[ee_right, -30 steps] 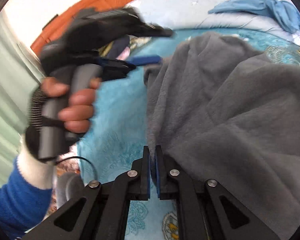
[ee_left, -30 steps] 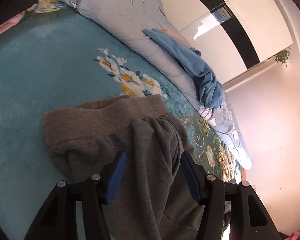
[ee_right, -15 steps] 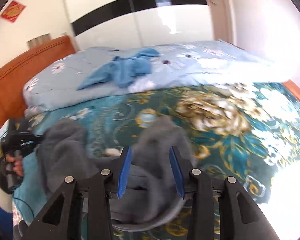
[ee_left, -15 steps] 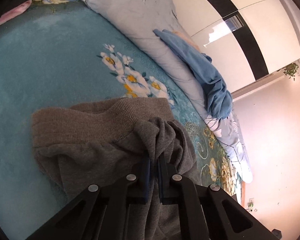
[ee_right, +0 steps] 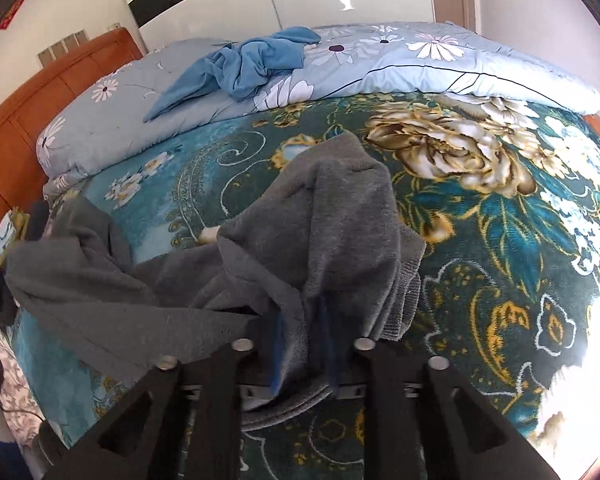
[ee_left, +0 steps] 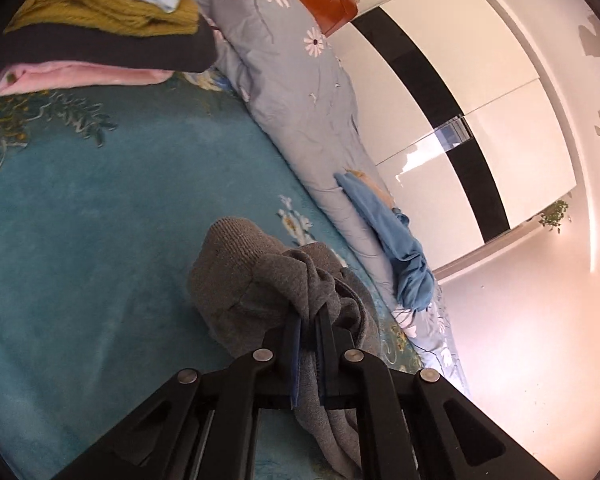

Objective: Fold clothes

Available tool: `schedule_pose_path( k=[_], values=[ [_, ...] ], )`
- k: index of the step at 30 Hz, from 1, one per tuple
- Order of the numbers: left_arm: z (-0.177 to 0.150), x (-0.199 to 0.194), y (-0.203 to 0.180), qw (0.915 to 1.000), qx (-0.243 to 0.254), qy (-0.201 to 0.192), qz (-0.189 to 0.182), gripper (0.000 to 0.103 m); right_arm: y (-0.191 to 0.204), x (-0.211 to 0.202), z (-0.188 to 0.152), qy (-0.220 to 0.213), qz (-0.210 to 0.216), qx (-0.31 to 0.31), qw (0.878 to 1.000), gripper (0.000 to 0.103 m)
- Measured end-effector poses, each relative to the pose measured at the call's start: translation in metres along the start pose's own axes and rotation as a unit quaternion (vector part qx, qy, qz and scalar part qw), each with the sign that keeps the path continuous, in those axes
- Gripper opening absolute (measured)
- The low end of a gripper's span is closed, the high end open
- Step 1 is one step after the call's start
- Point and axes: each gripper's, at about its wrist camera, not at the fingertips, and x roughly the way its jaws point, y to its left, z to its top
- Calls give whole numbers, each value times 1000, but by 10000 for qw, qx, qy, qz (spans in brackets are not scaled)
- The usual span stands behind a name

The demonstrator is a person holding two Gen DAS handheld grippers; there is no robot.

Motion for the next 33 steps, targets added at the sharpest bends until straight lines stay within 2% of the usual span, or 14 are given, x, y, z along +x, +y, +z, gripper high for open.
schedule_pose_path(
  k=[4,7,9,13,18,22,27,29,30,31,33],
  values=[
    [-6,-14,20,9995,-281,-36,-150,6,-19,-36,17,-609,538,594,9949,5],
    [-11,-33,17,9990,-170,-172,-379,6,-33,-86,24,-1337,902,832,9834,5],
    [-19,-43,16,9985,-108,-214,-499,6,-43,-112,24,-1618,1019,882,9776,5],
    [-41,-51,22,9985,-30,-192,-510,6,-70,-116,0,-1304,863,1125,9813,5],
    [-63,-44,45,9987,-279,46,-421,6,-111,-71,-61,-326,610,1883,9797,5],
    [-74,-45,60,9983,-450,129,-333,6,-123,-58,-86,-28,548,2090,9764,6],
    [-82,-47,67,9985,-481,143,-225,6,-98,-87,-67,-244,-102,1245,9919,16],
    [-83,-47,63,9989,-416,143,-189,7,-85,-93,-56,-358,-257,908,9949,29],
    [-83,-46,61,9989,-394,152,-179,7,-78,-96,-50,-415,-325,742,9959,40],
    [-83,-46,60,9990,-375,159,-171,7,-72,-95,-43,-423,-294,615,9968,47],
    [-83,-45,58,9991,-355,167,-159,7,-64,-82,-28,-236,-308,444,9983,47]
  ],
)
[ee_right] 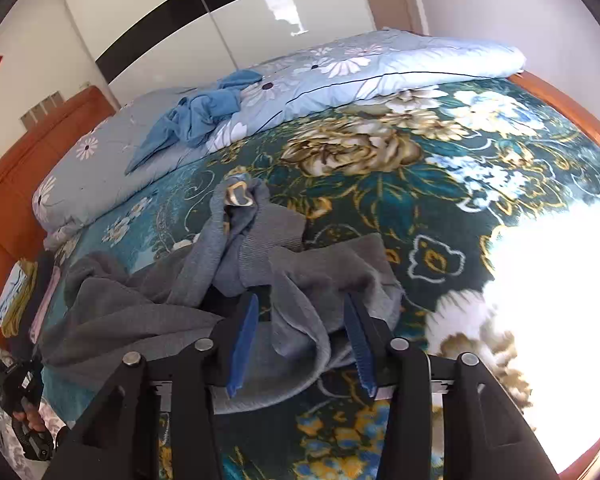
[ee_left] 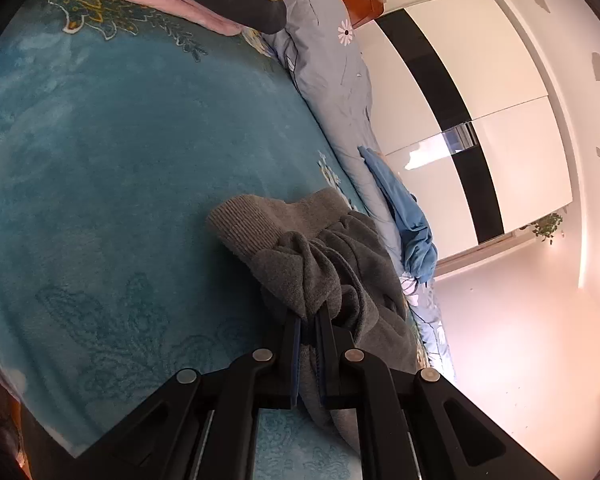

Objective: Fold clothes

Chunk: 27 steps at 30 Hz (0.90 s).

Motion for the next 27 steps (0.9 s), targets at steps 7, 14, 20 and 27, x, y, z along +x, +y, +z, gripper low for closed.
schedule_pose_path(
  k=[7,14,20,27],
  values=[
    [-1,-3,-3,10000,50,2,-1,7,5,52,8,751,-483,-162,9959,38],
    [4,-4,-15,9998,174,-12,-76,7,0,26,30,308,103,377,9988,7],
    [5,-13,-39,9984,496,-136,-249,7,-16,-67,63,-1346,1151,889,9802,7],
    [-5,-18,-32,9983,513,-80,-283,7,-103,-34,-26,-408,447,2148,9748,7]
  ],
)
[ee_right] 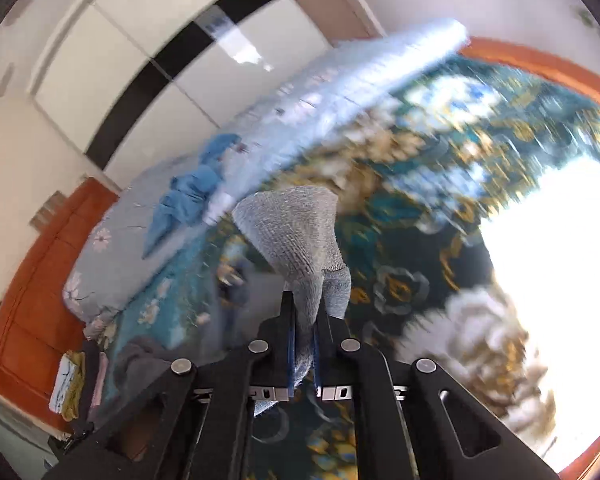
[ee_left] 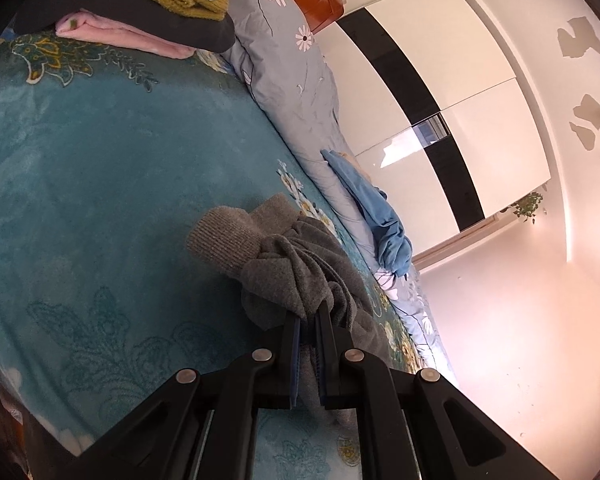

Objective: Fold clothes

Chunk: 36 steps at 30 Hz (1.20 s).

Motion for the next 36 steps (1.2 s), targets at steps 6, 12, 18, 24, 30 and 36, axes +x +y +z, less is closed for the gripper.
schedule_pose_path(
  k=[6,12,18,24,30,36],
  values=[
    [-7,9,1,9996,101,211,164,7,-68,6,-32,318,-380,984,9939,7],
    [-4,6,0,9991,191,227,318,10,-33,-16,0,-421,-1411,425,9882,33],
    [13,-9,17,9981,-123,48,605,33,8,-7,25,-602,-818,83,9948,34],
    [57,20,-9,9959,235,28,876,51,100,85,9,395,227,-966,9943,40],
    [114,123,-30,9827,621,768,1564,59,150,152,7,861,348,-1273,9875,40],
    [127,208,-22,9721,293,1724,1564,61,141,176,23,1076,366,-932,9891,40]
  ],
)
